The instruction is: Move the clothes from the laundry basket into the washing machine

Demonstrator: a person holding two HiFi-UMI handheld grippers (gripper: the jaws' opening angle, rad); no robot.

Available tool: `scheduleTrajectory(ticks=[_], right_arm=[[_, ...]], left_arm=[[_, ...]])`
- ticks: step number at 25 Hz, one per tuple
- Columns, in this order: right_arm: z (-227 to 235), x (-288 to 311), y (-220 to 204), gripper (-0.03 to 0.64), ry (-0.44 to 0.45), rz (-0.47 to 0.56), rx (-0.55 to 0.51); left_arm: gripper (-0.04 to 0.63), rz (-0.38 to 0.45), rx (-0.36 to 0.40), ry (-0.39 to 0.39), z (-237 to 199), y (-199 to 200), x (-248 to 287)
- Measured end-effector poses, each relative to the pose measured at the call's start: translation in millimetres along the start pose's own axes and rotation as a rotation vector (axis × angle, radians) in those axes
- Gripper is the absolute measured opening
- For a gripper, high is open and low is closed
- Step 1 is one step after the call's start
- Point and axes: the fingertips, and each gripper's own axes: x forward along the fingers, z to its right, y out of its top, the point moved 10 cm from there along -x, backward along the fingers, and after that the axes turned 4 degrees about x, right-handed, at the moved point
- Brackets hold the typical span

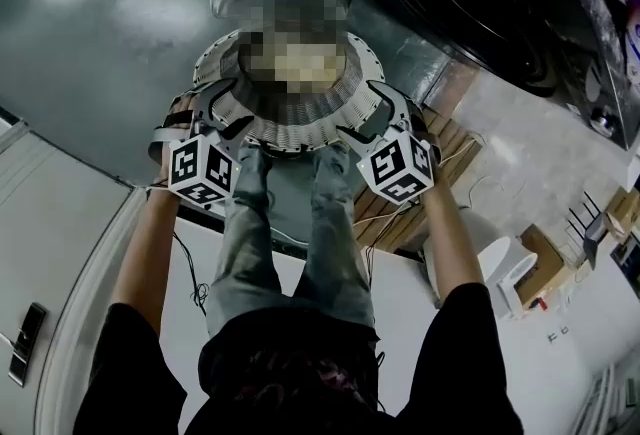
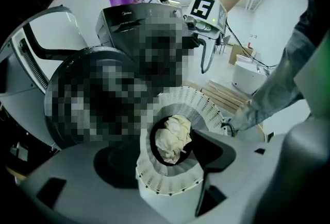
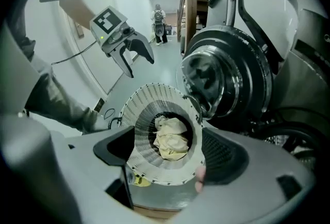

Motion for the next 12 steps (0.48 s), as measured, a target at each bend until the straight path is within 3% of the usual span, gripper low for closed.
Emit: scheduleTrajectory(ticks=[12], right_arm=[[2,130,-55,0.418,0.034,-0.096,-0.101]], left_arm=[[0.339,-0.097,0.084,-0.027,19,-52,135]])
